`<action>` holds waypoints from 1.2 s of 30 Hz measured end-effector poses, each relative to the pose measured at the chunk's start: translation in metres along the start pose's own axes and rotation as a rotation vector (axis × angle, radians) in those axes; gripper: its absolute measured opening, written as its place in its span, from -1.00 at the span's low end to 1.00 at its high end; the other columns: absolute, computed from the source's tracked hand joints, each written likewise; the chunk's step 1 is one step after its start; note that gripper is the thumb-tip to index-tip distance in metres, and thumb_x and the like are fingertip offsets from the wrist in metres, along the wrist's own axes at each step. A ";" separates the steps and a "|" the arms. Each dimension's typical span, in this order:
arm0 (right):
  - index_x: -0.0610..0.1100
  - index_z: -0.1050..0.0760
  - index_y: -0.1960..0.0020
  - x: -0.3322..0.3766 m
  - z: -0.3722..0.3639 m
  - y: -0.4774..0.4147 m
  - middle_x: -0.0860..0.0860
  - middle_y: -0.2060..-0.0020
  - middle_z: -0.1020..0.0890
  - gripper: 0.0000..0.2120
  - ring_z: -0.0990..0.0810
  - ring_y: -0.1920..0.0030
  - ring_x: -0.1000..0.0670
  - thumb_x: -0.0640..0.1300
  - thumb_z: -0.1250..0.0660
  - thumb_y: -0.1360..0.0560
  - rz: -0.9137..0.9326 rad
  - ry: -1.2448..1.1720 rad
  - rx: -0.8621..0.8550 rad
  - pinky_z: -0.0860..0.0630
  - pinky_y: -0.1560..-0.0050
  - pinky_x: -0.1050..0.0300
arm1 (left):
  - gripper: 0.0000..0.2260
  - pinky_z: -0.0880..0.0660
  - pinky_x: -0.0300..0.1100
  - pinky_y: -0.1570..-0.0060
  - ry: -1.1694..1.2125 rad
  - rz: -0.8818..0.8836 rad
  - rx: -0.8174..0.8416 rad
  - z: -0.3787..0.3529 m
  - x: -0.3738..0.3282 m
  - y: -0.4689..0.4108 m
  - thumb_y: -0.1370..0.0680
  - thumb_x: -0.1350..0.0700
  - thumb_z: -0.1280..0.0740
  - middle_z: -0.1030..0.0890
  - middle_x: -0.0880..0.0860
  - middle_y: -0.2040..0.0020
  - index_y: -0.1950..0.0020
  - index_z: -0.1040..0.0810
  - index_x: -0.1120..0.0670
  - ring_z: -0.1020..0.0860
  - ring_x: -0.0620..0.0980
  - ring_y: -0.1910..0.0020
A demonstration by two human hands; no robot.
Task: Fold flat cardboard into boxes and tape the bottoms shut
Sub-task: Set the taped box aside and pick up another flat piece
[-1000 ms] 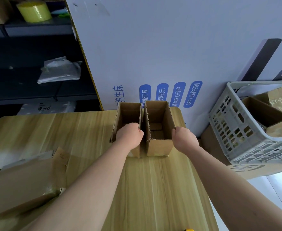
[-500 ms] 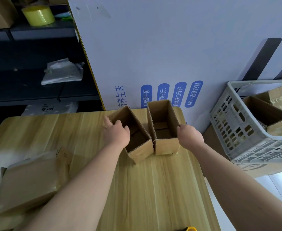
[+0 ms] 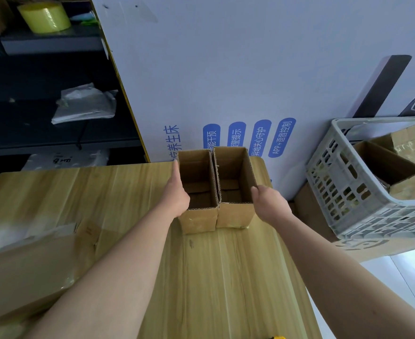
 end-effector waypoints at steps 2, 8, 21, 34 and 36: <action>-0.12 -0.42 0.11 -0.003 -0.001 0.000 -0.04 0.28 -0.52 -0.63 -0.49 0.30 0.03 0.08 0.00 -0.66 -0.013 -0.010 -0.007 -0.33 0.39 0.20 | -0.24 -0.35 -0.39 0.58 -0.023 0.043 -0.007 0.002 0.003 0.000 -0.61 0.29 -0.19 -0.40 0.22 -0.37 -0.55 0.31 -0.05 -0.59 0.06 0.13; -0.13 -0.43 0.08 -0.003 0.001 -0.003 -0.02 0.28 -0.52 -0.67 -0.50 0.31 0.04 0.06 -0.04 -0.66 -0.012 0.012 -0.039 -0.33 0.40 0.22 | -0.35 -0.48 -0.21 0.27 -0.055 0.114 0.007 0.000 0.011 -0.001 -0.65 0.12 -0.16 -0.42 0.22 -0.37 -0.57 0.24 0.10 -0.58 0.16 -0.11; -0.15 -0.46 0.01 -0.003 0.002 -0.001 -0.04 0.26 -0.55 -0.69 -0.54 0.29 0.02 0.07 -0.11 -0.63 -0.009 0.082 0.027 -0.40 0.39 0.20 | -0.56 -0.39 -0.24 0.16 -0.091 0.097 -0.020 -0.002 0.009 -0.002 -0.67 0.16 -0.09 -0.47 0.20 -0.29 -0.52 -0.08 0.21 -0.50 0.04 0.02; -0.16 -0.41 -0.28 0.004 0.015 0.001 -0.03 0.05 -0.57 -0.64 -0.57 0.11 0.00 0.05 -0.14 -0.63 0.008 0.072 -0.091 -0.48 0.25 0.19 | -0.52 -0.49 -0.14 0.05 -0.134 0.096 -0.041 0.001 0.006 -0.005 -0.66 0.04 -0.14 -0.44 0.19 -0.35 -0.51 -0.13 0.20 -0.52 0.15 -0.21; -0.14 -0.37 -0.38 0.013 0.020 0.006 -0.07 -0.20 -0.54 -0.61 -0.54 -0.14 -0.08 0.03 -0.16 -0.63 0.075 0.090 -0.134 -0.53 0.01 0.08 | -0.56 -0.48 -0.14 0.01 -0.186 0.057 -0.062 0.005 0.004 -0.003 -0.66 0.02 -0.12 -0.44 0.18 -0.35 -0.48 -0.21 0.19 -0.51 0.14 -0.24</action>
Point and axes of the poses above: each hand's wrist, its own y-axis away from the middle knuckle, its own z-axis out of the back of the hand, x = y × z, the point moved 6 cm from there along -y, towards the middle knuckle
